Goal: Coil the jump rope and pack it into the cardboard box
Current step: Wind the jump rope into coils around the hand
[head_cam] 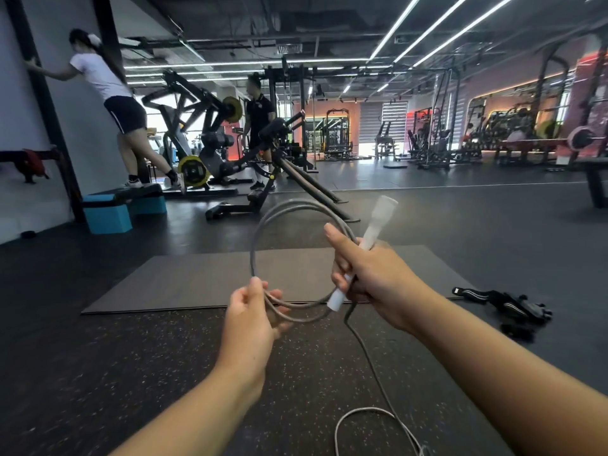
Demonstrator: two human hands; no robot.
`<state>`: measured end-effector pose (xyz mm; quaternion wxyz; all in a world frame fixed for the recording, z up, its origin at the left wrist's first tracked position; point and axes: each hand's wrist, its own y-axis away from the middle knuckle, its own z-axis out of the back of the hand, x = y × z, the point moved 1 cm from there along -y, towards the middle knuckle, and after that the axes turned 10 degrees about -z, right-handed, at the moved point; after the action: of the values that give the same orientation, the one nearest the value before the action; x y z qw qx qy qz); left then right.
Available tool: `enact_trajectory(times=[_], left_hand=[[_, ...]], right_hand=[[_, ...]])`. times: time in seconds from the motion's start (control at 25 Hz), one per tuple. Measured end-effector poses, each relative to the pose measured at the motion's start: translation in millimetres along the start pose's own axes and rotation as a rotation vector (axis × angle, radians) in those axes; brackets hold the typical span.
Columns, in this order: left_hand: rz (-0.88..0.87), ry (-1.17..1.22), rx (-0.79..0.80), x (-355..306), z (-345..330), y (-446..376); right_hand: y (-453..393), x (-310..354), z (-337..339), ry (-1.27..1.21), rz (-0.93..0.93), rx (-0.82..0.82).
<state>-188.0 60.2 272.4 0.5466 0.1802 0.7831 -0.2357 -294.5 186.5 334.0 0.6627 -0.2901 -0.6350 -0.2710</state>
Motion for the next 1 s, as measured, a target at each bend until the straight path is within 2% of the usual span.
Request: enact_trajectory(times=[0.04,0.08,0.12,0.16,0.2,0.24,0.28,0.36,0.48,0.56,0.6,0.68,0.8,0.92,1.0], left_hand=[[-0.092,-0.196,-0.027,-4.3,3.8,0.3],[-0.288,-0.382,-0.054,-17.8,5.8,1.2],[-0.615,-0.533,-0.034,-38.6,5.0,2.8],[-1.002,-0.686,0.075,-62.6,-0.6,3.7],[-1.355,-0.883,0.248,-85.6,-10.1,3.4],[-1.605,-1.131,0.447,-105.0,-22.6,1.4],[-1.721,-1.404,0.621,-119.4,-36.6,-1.6],[-1.661,-1.813,0.87,-130.6,-56.1,-6.2],[-1.308,-2.013,1.012,-127.3,-59.6,-11.9],[-1.004,-1.962,1.046,-124.1,-50.4,-15.9],[-0.922,-1.908,1.083,-120.6,-44.4,-19.9],[-0.831,-1.806,1.127,-111.3,-33.8,-26.0],[-0.732,-1.698,1.159,-108.8,-21.2,-32.1],[-0.69,-1.609,1.143,-117.4,-4.5,-35.7],[-0.657,-1.598,1.135,-118.7,5.2,-39.2]], right_hand=[[-0.3,3.5,5.4,0.102,0.003,-0.003],[-0.6,6.9,8.3,0.209,0.002,-0.001],[-1.0,9.7,9.7,0.312,0.0,0.008],[-1.8,12.6,8.7,0.41,0.001,0.019],[-2.1,16.3,6.2,0.515,0.015,0.031],[-1.5,20.4,2.4,0.635,0.042,0.04],[-0.6,24.7,-1.6,0.758,0.083,0.047],[0.6,32.1,-8.9,0.927,0.17,0.068],[-1.4,34.4,-9.8,0.955,0.18,0.124],[-3.5,30.3,-5.7,0.988,0.174,0.132],[-4.0,28.5,-4.0,1.011,0.182,0.13],[-3.1,26.1,0.5,0.998,0.182,0.142],[1.3,23.4,13.1,0.887,0.105,0.261],[1.5,16.4,26.1,0.635,0.031,0.397],[3.5,6.5,28.9,0.481,0.028,0.419]])
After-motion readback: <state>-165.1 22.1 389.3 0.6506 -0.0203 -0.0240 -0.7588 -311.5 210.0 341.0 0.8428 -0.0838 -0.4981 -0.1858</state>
